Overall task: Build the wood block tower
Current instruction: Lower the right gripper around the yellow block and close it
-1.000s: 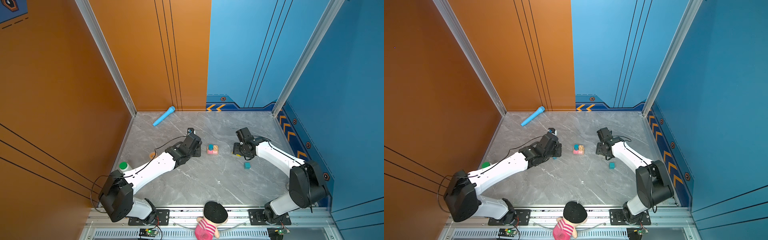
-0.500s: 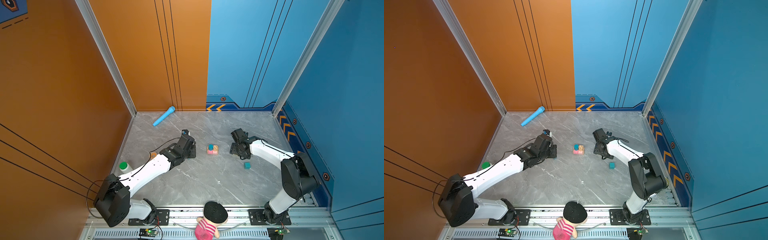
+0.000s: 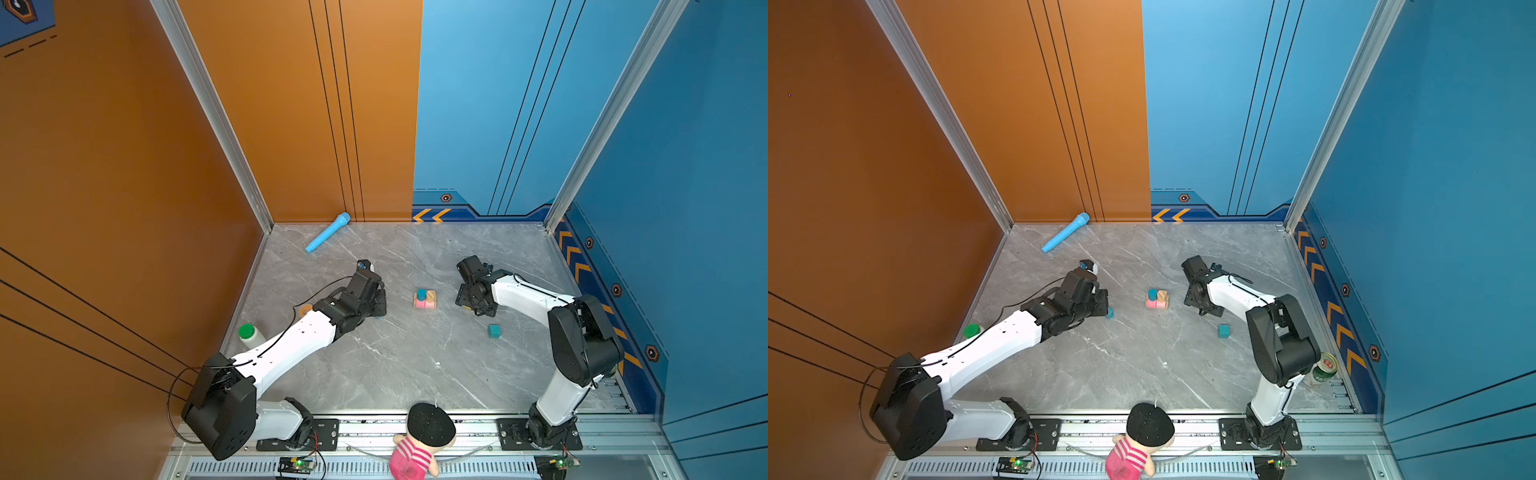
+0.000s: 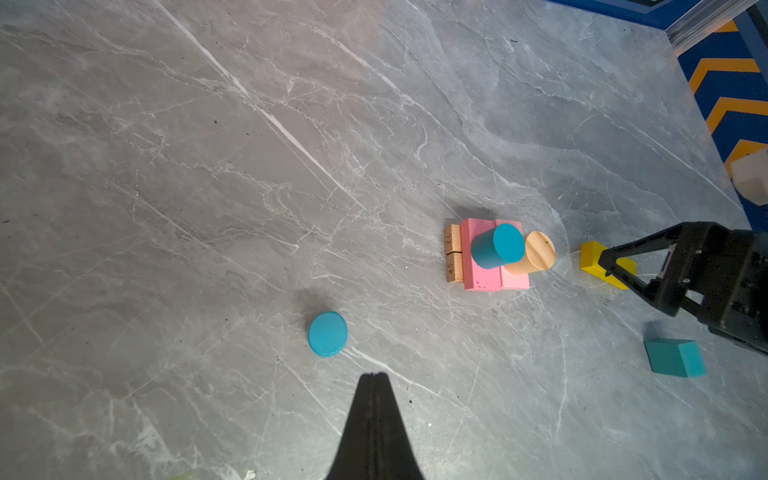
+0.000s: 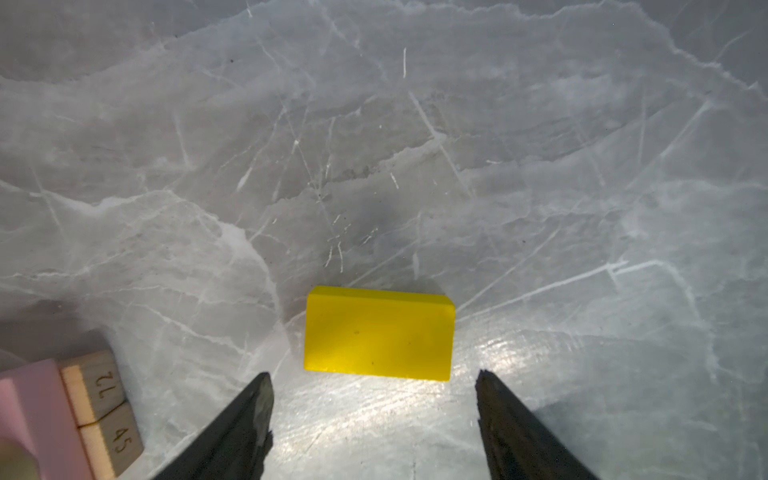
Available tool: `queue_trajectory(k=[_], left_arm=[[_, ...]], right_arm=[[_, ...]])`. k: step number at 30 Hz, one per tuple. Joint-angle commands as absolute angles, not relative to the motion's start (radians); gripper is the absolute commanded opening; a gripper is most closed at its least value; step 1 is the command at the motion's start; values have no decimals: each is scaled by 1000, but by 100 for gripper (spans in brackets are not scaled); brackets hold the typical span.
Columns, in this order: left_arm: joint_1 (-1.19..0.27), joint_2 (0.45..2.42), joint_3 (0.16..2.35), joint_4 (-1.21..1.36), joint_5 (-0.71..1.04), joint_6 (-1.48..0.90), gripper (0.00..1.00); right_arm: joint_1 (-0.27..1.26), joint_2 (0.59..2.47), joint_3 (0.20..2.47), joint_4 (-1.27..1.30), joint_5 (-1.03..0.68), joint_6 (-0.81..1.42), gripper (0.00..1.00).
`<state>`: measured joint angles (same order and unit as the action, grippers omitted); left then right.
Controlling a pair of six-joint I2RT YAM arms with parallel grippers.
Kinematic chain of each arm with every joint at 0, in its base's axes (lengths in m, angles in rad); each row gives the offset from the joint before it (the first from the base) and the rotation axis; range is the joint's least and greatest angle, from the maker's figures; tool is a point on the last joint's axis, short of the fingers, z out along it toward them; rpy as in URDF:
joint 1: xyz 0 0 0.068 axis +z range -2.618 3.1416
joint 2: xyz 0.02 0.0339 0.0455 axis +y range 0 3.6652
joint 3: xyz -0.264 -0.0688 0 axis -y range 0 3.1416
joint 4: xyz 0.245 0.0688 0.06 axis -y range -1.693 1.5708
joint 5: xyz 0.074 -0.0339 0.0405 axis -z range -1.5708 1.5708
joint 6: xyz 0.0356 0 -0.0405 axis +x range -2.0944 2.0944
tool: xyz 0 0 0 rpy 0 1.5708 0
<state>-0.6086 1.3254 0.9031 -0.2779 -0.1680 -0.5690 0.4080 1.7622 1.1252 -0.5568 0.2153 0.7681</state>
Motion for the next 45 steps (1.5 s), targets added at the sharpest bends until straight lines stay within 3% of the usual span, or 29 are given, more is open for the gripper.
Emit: queue_trajectory(k=[1,36,45], left_arm=[[-598,1304,889,-267,-143,-560,3],[-588,1320,899,-270,-129,-561,3],[-588,1309,894,-279,-133,-559,3]], right_arm=[[413,1785,1154,-565,249,787,79],[361,1845,1165,-532,169,732,71],[356,1860,1168,-540,157,708,63]])
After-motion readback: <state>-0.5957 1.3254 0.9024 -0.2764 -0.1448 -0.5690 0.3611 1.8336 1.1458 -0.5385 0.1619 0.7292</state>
